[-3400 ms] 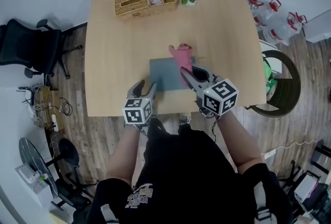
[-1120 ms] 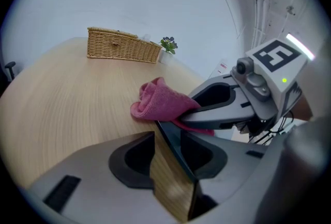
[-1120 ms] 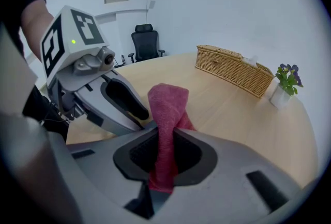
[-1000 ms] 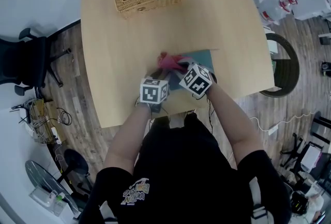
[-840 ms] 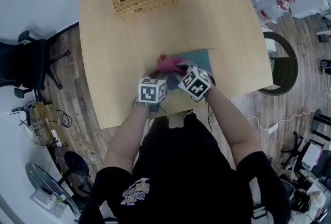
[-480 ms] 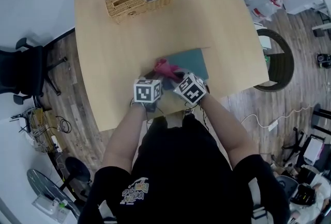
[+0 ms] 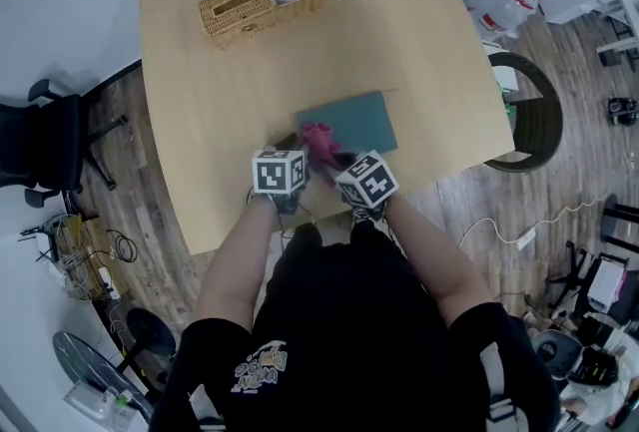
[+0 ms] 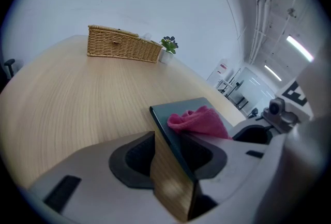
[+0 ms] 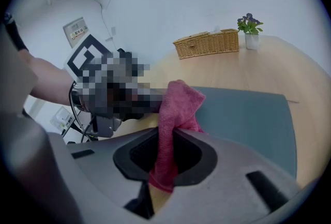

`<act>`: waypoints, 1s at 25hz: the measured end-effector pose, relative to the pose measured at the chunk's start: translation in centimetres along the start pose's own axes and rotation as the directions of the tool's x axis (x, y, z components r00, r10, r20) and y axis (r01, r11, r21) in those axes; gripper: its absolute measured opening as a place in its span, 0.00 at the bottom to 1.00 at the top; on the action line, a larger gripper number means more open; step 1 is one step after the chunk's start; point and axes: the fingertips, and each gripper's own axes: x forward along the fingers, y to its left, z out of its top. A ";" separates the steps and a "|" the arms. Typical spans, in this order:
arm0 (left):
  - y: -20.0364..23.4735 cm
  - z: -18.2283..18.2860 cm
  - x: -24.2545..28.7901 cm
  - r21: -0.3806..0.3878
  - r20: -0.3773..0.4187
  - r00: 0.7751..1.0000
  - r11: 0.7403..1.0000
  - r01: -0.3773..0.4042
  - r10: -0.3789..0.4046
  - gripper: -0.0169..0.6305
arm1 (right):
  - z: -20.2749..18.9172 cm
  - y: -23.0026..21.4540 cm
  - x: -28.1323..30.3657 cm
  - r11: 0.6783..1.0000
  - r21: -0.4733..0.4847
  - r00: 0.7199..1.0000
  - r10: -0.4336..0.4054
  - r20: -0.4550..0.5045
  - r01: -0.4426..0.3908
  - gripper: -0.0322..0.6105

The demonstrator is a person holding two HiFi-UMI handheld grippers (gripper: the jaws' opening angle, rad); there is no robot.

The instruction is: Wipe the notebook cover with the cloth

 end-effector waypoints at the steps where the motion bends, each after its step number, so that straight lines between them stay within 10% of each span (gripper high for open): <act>1: 0.0 0.0 0.0 -0.001 0.000 1.000 1.000 0.000 0.000 0.25 | -0.2 0.2 0.0 1.000 0.009 1.000 0.006 0.002 -0.006 0.16; 25: 0.0 0.0 -0.2 -0.009 -0.001 1.000 1.000 0.000 0.000 0.24 | 0.4 -2.8 -4.1 0.997 0.075 0.997 -0.025 0.069 0.020 0.16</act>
